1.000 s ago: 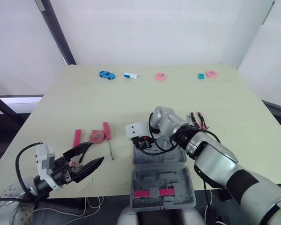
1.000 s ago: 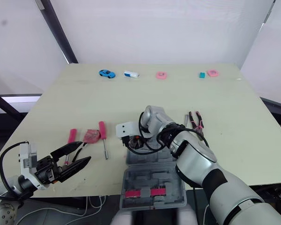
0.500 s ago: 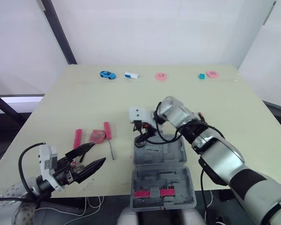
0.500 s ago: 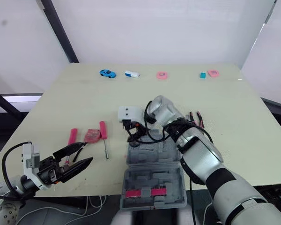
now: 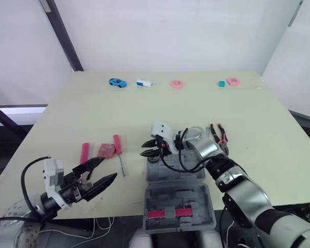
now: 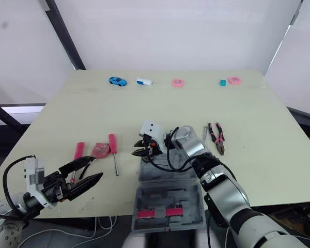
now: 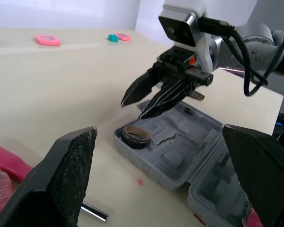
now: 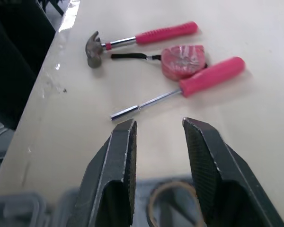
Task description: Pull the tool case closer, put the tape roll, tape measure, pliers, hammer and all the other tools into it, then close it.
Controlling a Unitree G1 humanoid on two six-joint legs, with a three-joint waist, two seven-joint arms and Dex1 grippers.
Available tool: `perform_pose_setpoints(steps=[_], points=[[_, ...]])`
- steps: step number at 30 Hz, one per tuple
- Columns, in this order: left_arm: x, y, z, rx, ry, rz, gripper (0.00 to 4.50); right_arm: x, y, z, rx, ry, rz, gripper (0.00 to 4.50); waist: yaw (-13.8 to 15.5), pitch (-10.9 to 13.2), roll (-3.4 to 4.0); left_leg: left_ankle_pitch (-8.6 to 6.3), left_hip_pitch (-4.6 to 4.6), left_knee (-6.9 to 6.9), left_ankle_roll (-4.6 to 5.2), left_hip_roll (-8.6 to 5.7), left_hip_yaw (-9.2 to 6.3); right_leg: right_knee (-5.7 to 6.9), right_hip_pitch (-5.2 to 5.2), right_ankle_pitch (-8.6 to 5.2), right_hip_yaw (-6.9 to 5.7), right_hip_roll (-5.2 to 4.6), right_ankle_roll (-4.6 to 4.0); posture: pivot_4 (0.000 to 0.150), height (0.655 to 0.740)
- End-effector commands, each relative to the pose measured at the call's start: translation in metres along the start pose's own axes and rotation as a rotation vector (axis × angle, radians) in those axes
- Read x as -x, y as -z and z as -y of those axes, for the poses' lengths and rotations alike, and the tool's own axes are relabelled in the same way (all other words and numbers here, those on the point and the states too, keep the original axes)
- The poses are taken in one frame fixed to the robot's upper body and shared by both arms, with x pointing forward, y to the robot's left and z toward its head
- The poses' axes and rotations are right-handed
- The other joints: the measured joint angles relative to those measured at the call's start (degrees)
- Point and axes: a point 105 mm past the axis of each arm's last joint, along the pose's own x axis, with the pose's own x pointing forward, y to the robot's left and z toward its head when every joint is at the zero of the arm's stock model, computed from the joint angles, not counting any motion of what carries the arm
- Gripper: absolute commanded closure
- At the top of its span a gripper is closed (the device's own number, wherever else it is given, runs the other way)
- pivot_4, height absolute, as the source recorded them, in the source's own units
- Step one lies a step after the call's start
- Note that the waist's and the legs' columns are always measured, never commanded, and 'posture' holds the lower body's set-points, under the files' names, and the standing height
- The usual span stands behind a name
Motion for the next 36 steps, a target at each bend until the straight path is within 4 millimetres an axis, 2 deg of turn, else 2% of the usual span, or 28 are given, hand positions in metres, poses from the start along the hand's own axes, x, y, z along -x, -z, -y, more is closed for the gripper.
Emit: perform_pose_setpoints(steps=[1, 5, 11, 16, 22, 29, 36], points=[[0.002, -0.006, -0.002, -0.024, -0.007, 0.016, 0.00, 0.002, -0.007, 0.003, 0.022, 0.026, 0.048, 2.94, 0.1, 0.0, 0.00, 0.00, 0.00, 0.00, 0.00, 0.00, 0.00, 0.00, 0.01, -0.01, 0.00, -0.01, -0.02, 0.150, 0.7400], [0.001, -0.007, -0.002, -0.026, -0.006, 0.013, 0.00, 0.001, 0.000, 0.006, 0.014, 0.049, 0.044, 2.94, 0.0, 0.0, 0.00, 0.00, 0.00, 0.00, 0.00, 0.00, -0.01, 0.00, 0.00, -0.01, 0.00, 0.00, -0.02, 0.150, 0.7400], [0.000, -0.007, -0.003, -0.030, -0.005, 0.013, 0.00, -0.001, 0.024, 0.007, -0.003, 0.082, -0.006, 2.94, -0.1, 0.0, 0.00, 0.00, 0.03, -0.02, 0.00, 0.00, 0.00, 0.00, 0.01, -0.02, 0.01, 0.02, -0.03, 0.150, 0.7400], [0.000, -0.007, -0.002, -0.028, -0.003, 0.011, 0.00, -0.004, 0.033, 0.007, -0.014, 0.092, -0.023, 2.94, -0.1, 0.0, 0.00, 0.00, 0.03, -0.03, 0.00, 0.00, 0.00, 0.00, 0.01, -0.02, 0.01, 0.02, -0.03, 0.150, 0.7400], [-0.001, -0.007, -0.001, -0.027, -0.001, 0.012, 0.00, -0.006, 0.050, 0.005, 0.020, 0.093, -0.107, 2.94, -0.1, 0.0, 0.00, 0.00, 0.08, -0.05, 0.00, 0.01, 0.02, 0.01, 0.02, -0.02, 0.04, 0.03, -0.03, 0.150, 0.7400], [-0.001, -0.006, -0.001, -0.024, -0.001, 0.011, 0.00, 0.006, 0.064, 0.009, 0.026, 0.101, -0.171, 2.94, -0.1, 0.0, -0.01, 0.01, 0.11, -0.05, -0.01, 0.01, 0.02, 0.01, 0.04, -0.02, 0.04, 0.02, -0.03, 0.150, 0.7400], [-0.003, -0.005, -0.001, -0.022, 0.002, 0.013, 0.00, 0.010, 0.063, 0.017, 0.021, 0.150, -0.171, 2.94, 0.0, 0.0, -0.01, 0.01, 0.11, -0.05, -0.01, 0.00, 0.04, 0.01, 0.04, -0.02, 0.05, 0.01, -0.03, 0.150, 0.7400]])
